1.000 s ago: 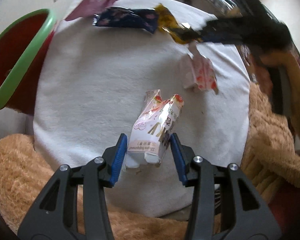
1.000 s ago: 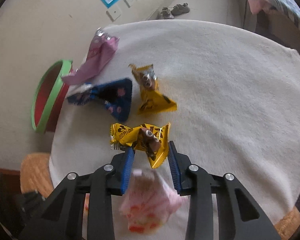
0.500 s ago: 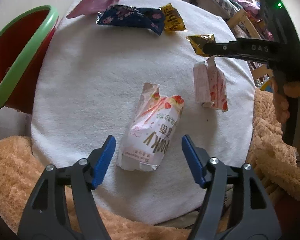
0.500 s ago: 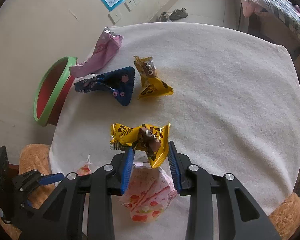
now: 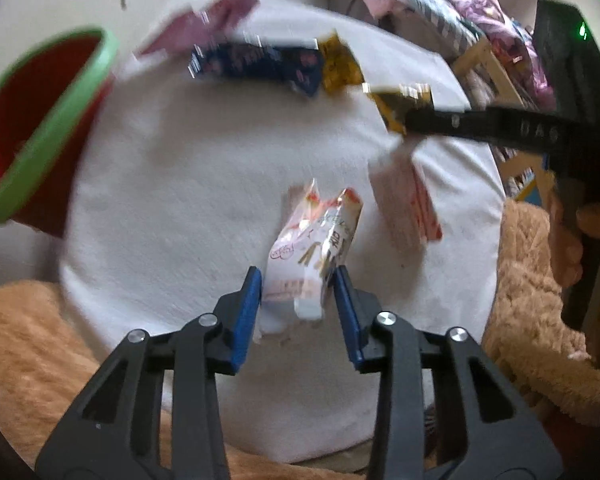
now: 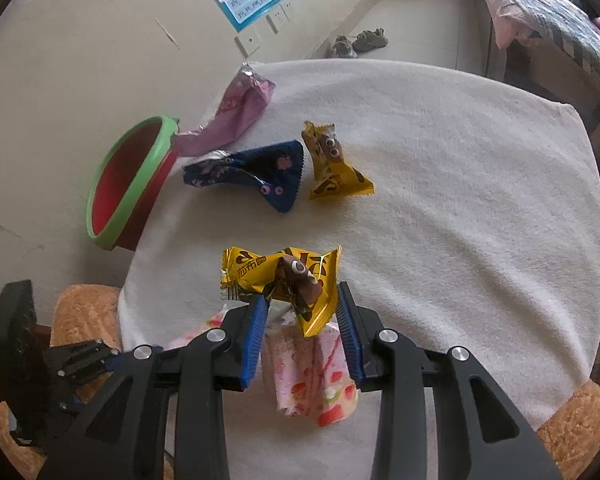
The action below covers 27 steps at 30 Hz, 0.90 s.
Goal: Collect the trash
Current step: 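Lift the pouch and yellow wrapper off the table, then carry the pouch and yellow wrapper over the red bin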
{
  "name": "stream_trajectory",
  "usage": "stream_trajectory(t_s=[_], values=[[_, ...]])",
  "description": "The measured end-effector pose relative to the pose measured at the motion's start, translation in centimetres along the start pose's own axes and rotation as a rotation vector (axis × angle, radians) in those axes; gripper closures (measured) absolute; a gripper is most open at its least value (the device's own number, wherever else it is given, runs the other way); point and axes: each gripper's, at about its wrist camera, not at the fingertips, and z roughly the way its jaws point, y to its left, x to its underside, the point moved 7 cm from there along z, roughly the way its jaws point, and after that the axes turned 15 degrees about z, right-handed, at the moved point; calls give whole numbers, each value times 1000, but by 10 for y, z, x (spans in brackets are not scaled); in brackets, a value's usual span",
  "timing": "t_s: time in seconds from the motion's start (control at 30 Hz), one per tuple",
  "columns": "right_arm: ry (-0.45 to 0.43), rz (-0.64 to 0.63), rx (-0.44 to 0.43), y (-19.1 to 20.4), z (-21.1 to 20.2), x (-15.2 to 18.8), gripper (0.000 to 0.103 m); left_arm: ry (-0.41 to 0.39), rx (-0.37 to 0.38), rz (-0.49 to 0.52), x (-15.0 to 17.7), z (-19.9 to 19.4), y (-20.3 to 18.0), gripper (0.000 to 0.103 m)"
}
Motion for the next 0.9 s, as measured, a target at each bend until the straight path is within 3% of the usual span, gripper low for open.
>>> stream_trajectory(t_s=[0.17,0.3,0.9], values=[[-42,-5,-13,9,-16,-5,69,-108,-140,9,-21,-37,15,70],[-69,-17,-16,17,-24,-9,69,-190,-187,-25,-35,-65,25,73],[-94,-84,-35,47,-40,-7,69,-297,-352,-145,-44,-129,72,74]])
